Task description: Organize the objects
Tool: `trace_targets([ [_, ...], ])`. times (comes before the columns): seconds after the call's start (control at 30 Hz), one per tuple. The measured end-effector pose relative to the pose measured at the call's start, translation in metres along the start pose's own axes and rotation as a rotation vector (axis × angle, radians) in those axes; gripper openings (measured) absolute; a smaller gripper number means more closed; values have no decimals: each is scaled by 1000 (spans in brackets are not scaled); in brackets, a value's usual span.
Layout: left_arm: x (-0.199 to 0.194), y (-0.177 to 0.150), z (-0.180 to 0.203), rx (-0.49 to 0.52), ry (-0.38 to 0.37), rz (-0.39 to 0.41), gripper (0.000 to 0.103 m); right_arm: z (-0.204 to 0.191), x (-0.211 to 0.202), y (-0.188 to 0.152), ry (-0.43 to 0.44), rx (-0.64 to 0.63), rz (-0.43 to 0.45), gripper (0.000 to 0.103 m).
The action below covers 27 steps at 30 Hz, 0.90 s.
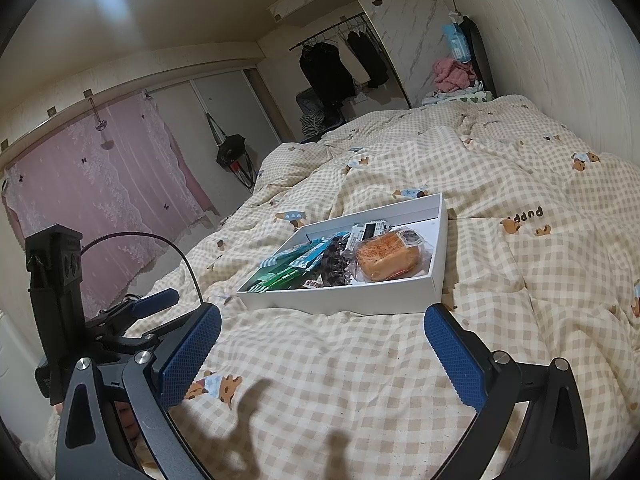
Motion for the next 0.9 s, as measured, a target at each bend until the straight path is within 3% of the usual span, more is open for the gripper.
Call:
trace_targets([
  [0.9,2,-1,0,0,-2,-1,103,1,0,1,0,2,-1,102],
])
Point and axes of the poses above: each gripper's, at about its wrist camera, not at the fingertips, and x roughly the way its jaws point, z to its right, y to its top, the point moved 5 cm from there along x, roughly the way its jaws point, and after that the axes turned 12 degrees about -z, right-handed, at the moved point
